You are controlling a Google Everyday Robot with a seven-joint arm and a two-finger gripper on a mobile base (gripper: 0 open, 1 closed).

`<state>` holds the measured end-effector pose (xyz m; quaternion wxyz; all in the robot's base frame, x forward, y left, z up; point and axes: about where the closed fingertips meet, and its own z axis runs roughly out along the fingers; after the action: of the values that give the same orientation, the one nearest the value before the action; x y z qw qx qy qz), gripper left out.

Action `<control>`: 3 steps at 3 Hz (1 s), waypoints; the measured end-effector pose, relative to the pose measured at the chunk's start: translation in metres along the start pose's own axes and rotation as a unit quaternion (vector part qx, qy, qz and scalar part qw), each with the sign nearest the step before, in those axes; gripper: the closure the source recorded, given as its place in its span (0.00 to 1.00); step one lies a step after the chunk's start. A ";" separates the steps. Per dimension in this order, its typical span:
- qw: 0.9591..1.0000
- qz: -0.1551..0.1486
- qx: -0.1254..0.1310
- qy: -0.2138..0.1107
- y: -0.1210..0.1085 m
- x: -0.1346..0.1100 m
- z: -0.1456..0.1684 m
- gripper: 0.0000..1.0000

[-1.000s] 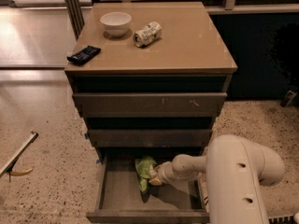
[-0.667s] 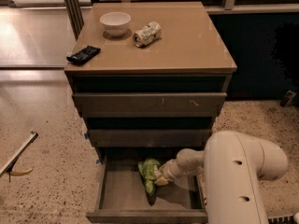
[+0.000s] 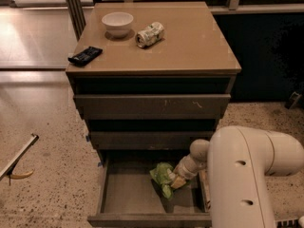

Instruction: Pick green rice chip bag from bottom drawer and place on counter

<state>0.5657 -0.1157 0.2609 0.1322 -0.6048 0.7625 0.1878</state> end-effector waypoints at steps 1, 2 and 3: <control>0.999 -0.007 -0.016 0.034 0.009 0.007 -0.041 1.00; 0.999 -0.007 -0.016 0.034 0.009 0.007 -0.041 1.00; 0.998 -0.028 -0.016 0.057 0.011 0.006 -0.060 1.00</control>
Offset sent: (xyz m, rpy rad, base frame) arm -0.0070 -0.0197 0.0274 -0.0494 0.0289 0.0279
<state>0.5548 -0.1459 0.3137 0.0838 -0.6377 0.7486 0.1612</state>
